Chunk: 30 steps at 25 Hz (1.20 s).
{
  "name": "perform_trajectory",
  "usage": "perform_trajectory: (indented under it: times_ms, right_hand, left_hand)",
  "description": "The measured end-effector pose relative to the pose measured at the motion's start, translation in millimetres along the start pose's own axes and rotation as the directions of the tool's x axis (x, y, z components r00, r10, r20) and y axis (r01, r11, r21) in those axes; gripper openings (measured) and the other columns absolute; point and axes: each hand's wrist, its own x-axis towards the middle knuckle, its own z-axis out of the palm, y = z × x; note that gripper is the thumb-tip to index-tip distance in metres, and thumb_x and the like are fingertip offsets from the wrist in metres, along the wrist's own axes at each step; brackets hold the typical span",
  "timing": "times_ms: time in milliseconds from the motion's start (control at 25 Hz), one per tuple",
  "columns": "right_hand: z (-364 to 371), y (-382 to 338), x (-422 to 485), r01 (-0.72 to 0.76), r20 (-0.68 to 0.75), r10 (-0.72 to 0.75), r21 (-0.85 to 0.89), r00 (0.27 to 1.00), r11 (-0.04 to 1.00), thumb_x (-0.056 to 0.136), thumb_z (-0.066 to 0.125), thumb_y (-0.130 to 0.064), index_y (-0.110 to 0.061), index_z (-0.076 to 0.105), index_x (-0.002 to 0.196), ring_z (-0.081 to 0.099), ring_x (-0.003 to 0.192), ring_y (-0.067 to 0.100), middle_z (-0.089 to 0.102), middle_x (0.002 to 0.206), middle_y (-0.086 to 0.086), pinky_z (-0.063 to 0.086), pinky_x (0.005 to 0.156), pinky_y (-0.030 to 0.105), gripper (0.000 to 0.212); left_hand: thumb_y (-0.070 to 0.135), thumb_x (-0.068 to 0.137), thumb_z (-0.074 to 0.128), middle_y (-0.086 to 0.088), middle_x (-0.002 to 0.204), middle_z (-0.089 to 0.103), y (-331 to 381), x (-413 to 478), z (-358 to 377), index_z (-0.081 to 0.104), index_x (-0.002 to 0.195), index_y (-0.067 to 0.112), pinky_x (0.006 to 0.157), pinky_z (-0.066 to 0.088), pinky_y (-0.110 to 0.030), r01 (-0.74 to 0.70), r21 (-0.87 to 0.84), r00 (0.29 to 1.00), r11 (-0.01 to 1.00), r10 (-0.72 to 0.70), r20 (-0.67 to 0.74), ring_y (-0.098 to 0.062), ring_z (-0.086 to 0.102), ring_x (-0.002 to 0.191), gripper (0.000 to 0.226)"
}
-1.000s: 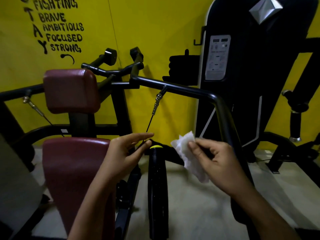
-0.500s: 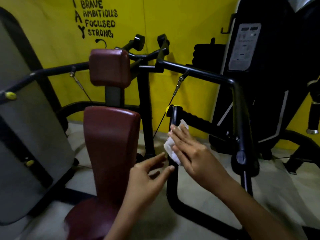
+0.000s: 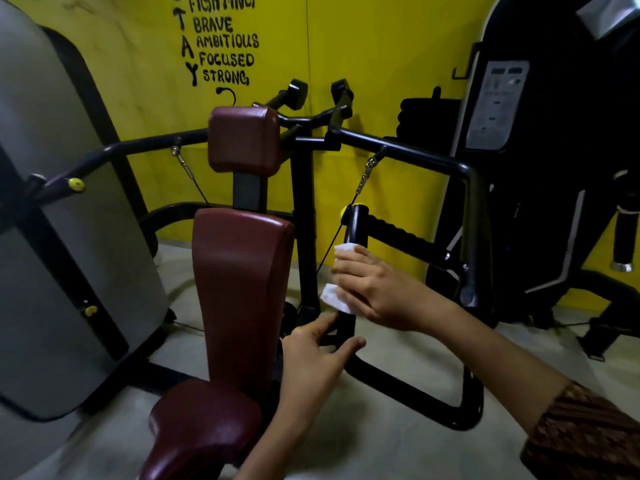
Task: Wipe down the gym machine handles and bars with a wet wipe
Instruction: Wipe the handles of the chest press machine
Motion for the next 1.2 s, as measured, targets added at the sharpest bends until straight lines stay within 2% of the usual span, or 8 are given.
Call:
perform_trajectory:
  times_ms: [200, 440, 560, 680, 840, 960, 1080, 1200]
  right_hand:
    - [-14, 42, 47, -0.235, 0.034, 0.234, 0.028, 0.972, 0.972, 0.096, 0.025, -0.033, -0.001, 0.065, 0.099, 0.044, 0.125, 0.03, 0.061, 0.111, 0.014, 0.015, 0.115, 0.033, 0.051]
    - [-8, 20, 27, 0.014, 0.061, -0.012, -0.027, 0.998, 1.0, 0.091, 0.035, -0.031, -0.012, 0.063, 0.077, 0.057, 0.092, 0.023, 0.061, 0.08, 0.004, 0.02, 0.107, 0.033, 0.038]
    - [-9, 50, 56, -0.261, -0.008, 0.264, 0.131, 0.964, 0.956, 0.098, 0.029, -0.029, -0.004, 0.063, 0.098, 0.047, 0.121, 0.026, 0.06, 0.113, 0.014, 0.018, 0.11, 0.032, 0.043]
    - [-3, 32, 57, -0.491, -0.046, 0.595, 0.517, 0.802, 0.702, 0.102, 0.033, -0.021, -0.007, 0.037, 0.141, 0.007, 0.144, 0.014, 0.015, 0.155, 0.005, 0.009, 0.108, 0.011, 0.042]
    - [12, -31, 17, -0.45, -0.077, 0.637, 0.643, 0.767, 0.62, 0.1, 0.035, -0.02, -0.023, -0.007, 0.14, -0.007, 0.135, -0.002, -0.014, 0.151, -0.01, -0.001, 0.091, -0.011, 0.058]
    - [12, -24, 22, -0.47, -0.062, 0.67, 0.664, 0.74, 0.582, 0.101, 0.033, -0.019, -0.016, -0.001, 0.144, -0.004, 0.136, 0.0, -0.01, 0.153, -0.004, -0.001, 0.094, -0.009, 0.055]
    - [0, 7, 54, -0.564, 0.006, 0.783, 0.697, 0.622, 0.443, 0.102, 0.03, -0.021, -0.007, 0.006, 0.147, 0.012, 0.143, 0.019, 0.01, 0.155, 0.013, 0.014, 0.106, 0.011, 0.053]
    - [-2, -4, 45, -0.614, 0.068, 0.801, 0.682, 0.595, 0.398, 0.102, 0.031, -0.022, -0.008, 0.009, 0.148, 0.043, 0.128, 0.026, 0.043, 0.14, 0.02, 0.038, 0.086, 0.013, 0.053]
  left_hand:
    - [0.014, 0.062, 0.085, 0.011, 0.089, 0.07, -4, 13, 0, 0.066, 0.112, 0.016, 0.065, 0.045, -0.004, 0.046, -0.099, 0.998, 0.994, -0.051, -0.044, 0.013, 0.062, 0.077, 0.053]
    - [0.018, 0.059, 0.088, 0.021, 0.076, 0.07, -5, 29, -5, 0.067, 0.091, 0.04, 0.069, 0.051, -0.012, 0.021, -0.11, 1.0, 0.994, -0.02, 0.005, 0.006, 0.066, 0.079, 0.044]
    - [0.016, 0.058, 0.088, 0.02, 0.083, 0.07, -9, 33, -5, 0.068, 0.098, 0.029, 0.074, 0.053, -0.017, 0.051, -0.115, 0.999, 0.992, -0.05, 0.019, 0.003, 0.067, 0.083, 0.046]
    - [0.016, 0.06, 0.086, 0.015, 0.09, 0.07, -9, 33, -6, 0.068, 0.105, 0.021, 0.076, 0.052, -0.014, 0.023, -0.109, 0.998, 0.994, -0.017, 0.056, 0.006, 0.065, 0.085, 0.049]
    - [0.014, 0.059, 0.086, 0.017, 0.09, 0.067, -9, 31, -9, 0.067, 0.109, 0.015, 0.067, 0.044, -0.002, -0.018, -0.115, 0.996, 0.993, 0.028, 0.084, 0.013, 0.061, 0.085, 0.054]
    - [0.013, 0.06, 0.085, 0.013, 0.091, 0.069, -10, 30, -9, 0.066, 0.111, 0.015, 0.066, 0.044, -0.002, -0.031, -0.11, 0.995, 0.993, 0.041, 0.092, 0.015, 0.06, 0.082, 0.055]
    - [0.012, 0.064, 0.084, 0.007, 0.09, 0.072, -11, 29, -10, 0.065, 0.113, 0.016, 0.069, 0.049, -0.01, 0.007, -0.134, 0.993, 0.991, 0.009, 0.117, 0.007, 0.064, 0.08, 0.053]
    - [0.012, 0.064, 0.084, 0.008, 0.086, 0.073, -10, 27, -12, 0.065, 0.113, 0.022, 0.072, 0.051, -0.013, 0.003, -0.135, 0.992, 0.991, 0.014, 0.125, 0.005, 0.065, 0.075, 0.053]
